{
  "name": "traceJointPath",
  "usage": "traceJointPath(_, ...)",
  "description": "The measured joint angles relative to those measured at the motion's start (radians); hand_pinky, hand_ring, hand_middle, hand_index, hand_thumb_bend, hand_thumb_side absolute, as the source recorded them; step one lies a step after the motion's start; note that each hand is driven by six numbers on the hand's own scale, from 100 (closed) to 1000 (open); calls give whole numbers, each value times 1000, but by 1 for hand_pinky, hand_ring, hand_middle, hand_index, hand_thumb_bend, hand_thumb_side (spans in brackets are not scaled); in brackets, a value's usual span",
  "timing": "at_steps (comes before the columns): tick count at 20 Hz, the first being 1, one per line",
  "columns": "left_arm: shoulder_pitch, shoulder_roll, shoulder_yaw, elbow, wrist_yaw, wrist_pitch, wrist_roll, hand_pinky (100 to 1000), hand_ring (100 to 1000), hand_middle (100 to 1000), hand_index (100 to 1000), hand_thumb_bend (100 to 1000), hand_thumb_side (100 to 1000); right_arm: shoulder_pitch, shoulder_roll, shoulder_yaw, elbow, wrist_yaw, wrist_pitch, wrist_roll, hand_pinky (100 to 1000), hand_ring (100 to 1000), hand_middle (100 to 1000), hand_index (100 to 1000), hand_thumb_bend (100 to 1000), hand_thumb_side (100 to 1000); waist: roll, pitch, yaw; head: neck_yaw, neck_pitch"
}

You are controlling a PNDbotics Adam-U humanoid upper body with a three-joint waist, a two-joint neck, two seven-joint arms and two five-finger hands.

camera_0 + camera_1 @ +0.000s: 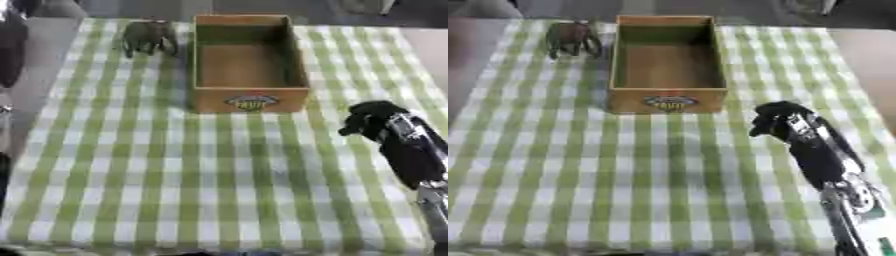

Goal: Pick up objects on the table and place them in the box.

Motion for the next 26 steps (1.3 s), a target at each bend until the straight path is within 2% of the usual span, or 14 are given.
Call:
traceJointPath(4, -88, 87, 26, -9, 28, -61, 103, 695, 695, 682, 711, 100, 565, 2, 0, 0, 0, 0, -1, 2, 671, 568, 554, 707, 100, 791, 0, -5, -12, 0, 0)
traceJointPath(6, -134, 134, 38, -10, 31, -88, 166, 690, 689, 677, 712, 100, 501, 4, 0, 1, 0, 0, -1, 5, 671, 568, 553, 707, 100, 791, 2, -5, -17, 0, 0)
traceJointPath(7, -157, 156, 43, -7, 31, -100, 198, 687, 683, 673, 714, 100, 441, 5, 0, 1, 0, 0, -1, 6, 671, 568, 553, 707, 100, 791, 4, -7, -19, 0, 0)
traceJointPath(12, -272, 245, 58, 81, 14, -128, 317, 685, 678, 672, 718, 100, 439, 8, -5, 7, 0, 0, 0, 11, 671, 569, 553, 707, 100, 787, 8, -14, -33, 0, 0)
traceJointPath(14, -317, 275, 60, 148, 3, -131, 337, 685, 679, 673, 719, 100, 450, 8, -7, 7, 0, 0, -1, 14, 671, 569, 553, 707, 100, 784, 10, -19, -39, 1, 0)
traceJointPath(16, -365, 302, 61, 234, -23, -130, 345, 688, 685, 677, 721, 100, 508, 9, -9, 7, 0, 0, -1, 15, 672, 569, 553, 707, 100, 783, 14, -24, -46, 1, 0)
traceJointPath(17, -389, 313, 61, 283, -39, -127, 346, 689, 688, 680, 721, 100, 542, 10, -11, 8, 0, 0, -1, 15, 671, 570, 552, 707, 100, 782, 18, -26, -50, 1, 0)
traceJointPath(21, -483, 351, 60, 499, -129, -110, 331, 691, 703, 691, 730, 100, 577, 17, -19, 12, 0, 0, -1, 18, 671, 569, 552, 707, 100, 783, 31, -37, -64, 2, 0)
traceJointPath(24, -544, 373, 48, 658, -241, -116, 310, 692, 713, 703, 743, 100, 563, 22, -26, 13, 1, 0, -1, 19, 671, 569, 552, 707, 100, 784, 41, -43, -71, 6, 0)
traceJointPath(26, -584, 374, 31, 762, -344, -128, 290, 693, 717, 713, 760, 100, 508, 26, -29, 13, 1, 0, -1, 20, 671, 569, 552, 707, 100, 785, 47, -47, -74, 9, 0)
